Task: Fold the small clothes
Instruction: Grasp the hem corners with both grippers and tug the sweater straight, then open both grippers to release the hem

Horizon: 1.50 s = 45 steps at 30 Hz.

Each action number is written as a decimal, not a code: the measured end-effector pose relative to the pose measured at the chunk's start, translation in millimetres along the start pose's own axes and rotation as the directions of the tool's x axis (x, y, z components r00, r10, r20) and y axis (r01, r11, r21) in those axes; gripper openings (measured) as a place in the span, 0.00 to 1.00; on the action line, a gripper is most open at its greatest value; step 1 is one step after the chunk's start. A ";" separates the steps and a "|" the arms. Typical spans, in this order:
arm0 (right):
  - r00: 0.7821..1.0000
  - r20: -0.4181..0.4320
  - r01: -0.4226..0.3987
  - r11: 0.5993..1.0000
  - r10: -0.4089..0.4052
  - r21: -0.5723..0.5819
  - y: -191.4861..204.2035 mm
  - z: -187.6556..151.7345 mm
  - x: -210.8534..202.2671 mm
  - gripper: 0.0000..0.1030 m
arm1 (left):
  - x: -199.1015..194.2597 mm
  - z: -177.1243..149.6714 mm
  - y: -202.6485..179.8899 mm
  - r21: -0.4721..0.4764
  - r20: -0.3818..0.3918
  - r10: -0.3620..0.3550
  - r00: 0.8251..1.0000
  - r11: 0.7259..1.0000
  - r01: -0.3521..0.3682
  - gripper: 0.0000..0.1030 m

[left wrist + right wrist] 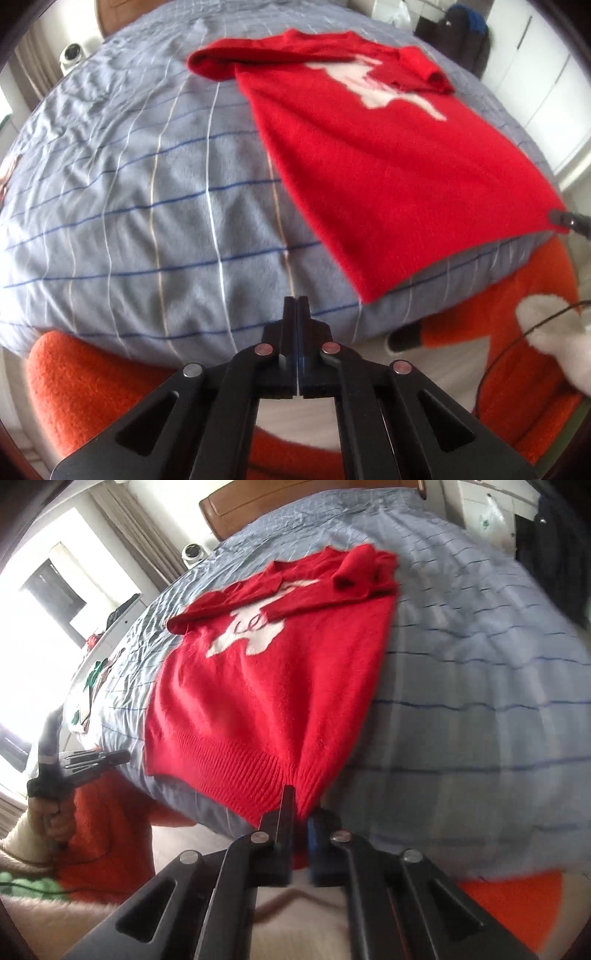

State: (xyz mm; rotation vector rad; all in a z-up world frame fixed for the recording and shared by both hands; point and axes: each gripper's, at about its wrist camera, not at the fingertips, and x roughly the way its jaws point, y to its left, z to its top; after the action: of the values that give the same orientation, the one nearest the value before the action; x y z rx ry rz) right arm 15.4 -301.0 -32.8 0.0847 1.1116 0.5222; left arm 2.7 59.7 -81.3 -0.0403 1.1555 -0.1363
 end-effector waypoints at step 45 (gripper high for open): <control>0.956 -0.004 0.292 0.951 -0.294 -0.102 -11.0 28.2 11.2 0.43 | -54.6 14.3 33.9 -0.106 0.163 0.177 0.971 0.981 -0.161 0.68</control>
State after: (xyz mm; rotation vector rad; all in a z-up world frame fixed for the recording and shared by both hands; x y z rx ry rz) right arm 47.7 -300.3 -32.8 -0.1722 1.0914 0.3113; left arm -2.9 99.8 -29.3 -0.0336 0.9871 0.0711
